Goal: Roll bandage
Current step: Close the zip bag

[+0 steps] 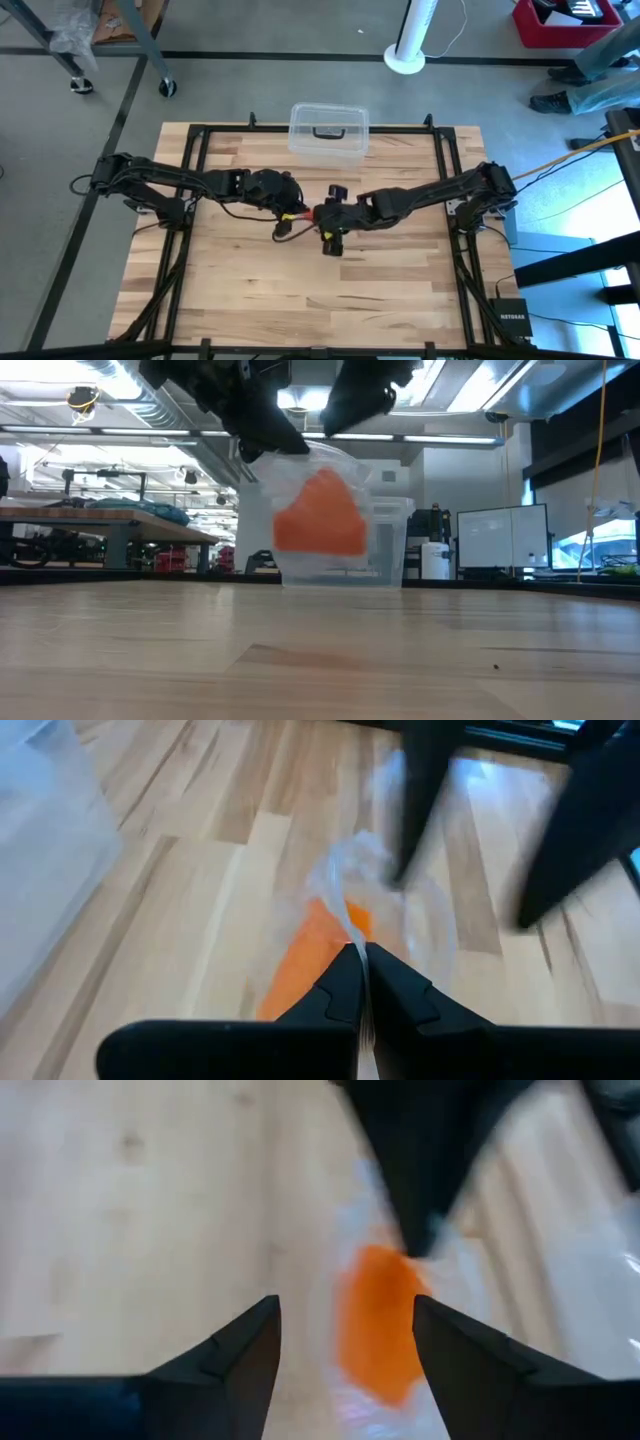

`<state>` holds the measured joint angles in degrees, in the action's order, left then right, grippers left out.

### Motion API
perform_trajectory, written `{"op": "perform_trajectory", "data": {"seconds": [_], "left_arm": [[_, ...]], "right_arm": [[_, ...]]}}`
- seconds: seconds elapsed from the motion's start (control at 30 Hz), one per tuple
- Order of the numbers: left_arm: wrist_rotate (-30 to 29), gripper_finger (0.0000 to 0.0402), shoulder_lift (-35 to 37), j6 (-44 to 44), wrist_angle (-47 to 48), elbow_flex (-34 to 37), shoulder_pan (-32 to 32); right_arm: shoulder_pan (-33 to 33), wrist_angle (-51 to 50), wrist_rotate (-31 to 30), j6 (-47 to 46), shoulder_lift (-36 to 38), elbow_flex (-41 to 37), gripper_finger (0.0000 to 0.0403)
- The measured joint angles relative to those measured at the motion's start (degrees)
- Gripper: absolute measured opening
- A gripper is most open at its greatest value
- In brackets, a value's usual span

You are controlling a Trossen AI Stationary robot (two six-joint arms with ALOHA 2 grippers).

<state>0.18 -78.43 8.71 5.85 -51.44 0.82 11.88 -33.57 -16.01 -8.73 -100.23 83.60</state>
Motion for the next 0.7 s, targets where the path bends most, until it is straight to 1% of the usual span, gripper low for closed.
{"op": "perform_trajectory", "data": {"seconds": [0.1, 0.17, 0.23, 0.33, 0.4, 0.47, 0.57, 0.7], "left_arm": [[-0.01, 0.0001, 0.0, -0.09, -0.31, 0.0, 0.04], [-0.01, 0.0001, 0.0, -0.09, -0.47, 0.0, 0.02], [-0.01, 0.0001, -0.04, -0.1, -0.36, 0.0, 0.02], [0.28, 0.0001, -0.04, -0.1, -0.38, 0.0, -0.07], [1.72, 0.0001, -0.04, -0.17, -0.42, 0.0, -0.07], [4.09, 0.0001, -0.04, -0.4, -0.44, 0.0, -0.09], [6.96, 0.0001, -0.04, -0.44, -0.38, 0.0, -0.12], [7.39, 0.0001, -0.04, -1.1, -0.55, 0.0, -0.46]], "right_arm": [[1.17, -2.81, 6.64, 1.31, 0.08, 2.43, 0.0227], [2.05, -7.73, 8.24, 1.7, 0.09, 3.66, 0.0227], [2.82, -13.53, 6.08, 1.09, 0.09, 5.1, 0.0227], [4.35, -19.52, -1.17, 0.17, 0.18, 6.05, 0.0227], [5.12, -21.77, -5.95, 0.15, 0.15, 5.38, 0.0227], [5.15, -21.2, -8.47, 1.21, 0.21, 3.26, 0.0227], [4.86, -15.94, -8.05, 4.75, 0.81, -2.12, 0.0227], [2.91, -6.97, -8.29, 5.94, 2.25, -8.34, 0.0227]]}}
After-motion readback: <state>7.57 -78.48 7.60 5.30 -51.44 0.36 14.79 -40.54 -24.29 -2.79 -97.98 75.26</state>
